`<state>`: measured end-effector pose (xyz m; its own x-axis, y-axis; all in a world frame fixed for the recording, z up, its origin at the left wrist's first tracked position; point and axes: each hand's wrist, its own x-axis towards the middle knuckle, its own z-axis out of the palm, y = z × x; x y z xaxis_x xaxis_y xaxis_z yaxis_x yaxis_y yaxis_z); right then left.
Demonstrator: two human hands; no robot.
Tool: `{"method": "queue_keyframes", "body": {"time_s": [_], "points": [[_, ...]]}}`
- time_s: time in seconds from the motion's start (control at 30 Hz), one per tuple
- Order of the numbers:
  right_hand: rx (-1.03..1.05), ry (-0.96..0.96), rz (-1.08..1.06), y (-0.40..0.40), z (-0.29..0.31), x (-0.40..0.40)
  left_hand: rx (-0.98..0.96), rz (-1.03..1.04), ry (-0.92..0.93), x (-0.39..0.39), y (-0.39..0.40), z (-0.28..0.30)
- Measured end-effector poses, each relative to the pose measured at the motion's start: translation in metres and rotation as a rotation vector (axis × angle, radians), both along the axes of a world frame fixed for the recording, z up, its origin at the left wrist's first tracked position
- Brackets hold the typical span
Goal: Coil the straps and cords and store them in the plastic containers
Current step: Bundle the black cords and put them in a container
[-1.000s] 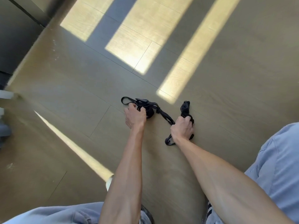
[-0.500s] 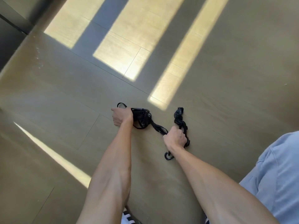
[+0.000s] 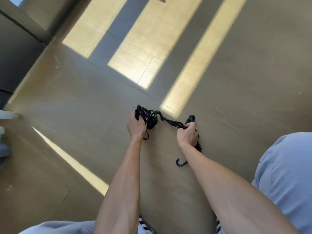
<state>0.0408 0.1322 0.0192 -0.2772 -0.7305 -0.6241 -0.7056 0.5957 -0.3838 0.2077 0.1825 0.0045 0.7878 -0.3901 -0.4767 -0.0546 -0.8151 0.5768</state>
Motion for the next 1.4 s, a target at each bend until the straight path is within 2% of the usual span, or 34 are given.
{"method": "queue_keyframes", "body": {"time_s": [0.1, 0.23, 0.43, 0.57, 0.63, 0.73, 0.87, 0.97, 1.03, 1.17, 1.23, 1.3, 1.4], "points": [[-0.047, -0.027, 0.026, 0.004, 0.049, 0.004, -0.094, 0.118, -0.038, 0.005, -0.007, 0.062], [-0.079, -0.041, 0.094, 0.004, 0.154, 0.017, -0.048, 0.037, -0.161, 0.009, -0.015, 0.185], [-0.085, -0.017, 0.285, 0.0, 0.374, 0.043, -0.106, -0.025, -0.047, 0.015, 0.017, 0.398], [-0.19, -0.025, 0.384, 0.011, 0.535, 0.057, -0.09, -0.083, -0.201, 0.02, 0.051, 0.55], [-0.224, -0.111, 0.429, 0.02, 0.615, 0.062, -0.148, -0.088, -0.21, 0.025, 0.067, 0.625], [-0.259, -0.362, 0.475, 0.041, 0.733, 0.069, -0.231, -0.122, -0.058, 0.032, 0.088, 0.734], [-0.118, -0.67, 0.68, 0.071, 0.857, 0.089, -0.278, -0.205, -0.047, 0.039, 0.108, 0.852], [-0.091, -0.743, 0.798, 0.089, 0.916, 0.106, -0.321, -0.132, -0.045, 0.046, 0.122, 0.913], [-0.119, -0.773, 0.832, 0.097, 0.943, 0.113, -0.383, -0.06, 0.037, 0.051, 0.139, 0.946], [-0.172, -0.743, 1.007, 0.106, 0.981, 0.119, -0.638, -0.019, 0.25, 0.054, 0.187, 0.983], [-0.2, -0.77, 1.023, 0.114, 0.994, 0.12, -0.806, 0.07, 0.29, 0.043, 0.218, 0.988], [-0.183, -0.876, 1.019, 0.13, 1.009, 0.119, -0.83, 0.15, 0.113, 0.024, 0.248, 0.985], [0.004, -1.092, 1.083, 0.163, 1.032, 0.118, -0.614, 0.084, -0.124, -0.014, 0.271, 0.979]]}}
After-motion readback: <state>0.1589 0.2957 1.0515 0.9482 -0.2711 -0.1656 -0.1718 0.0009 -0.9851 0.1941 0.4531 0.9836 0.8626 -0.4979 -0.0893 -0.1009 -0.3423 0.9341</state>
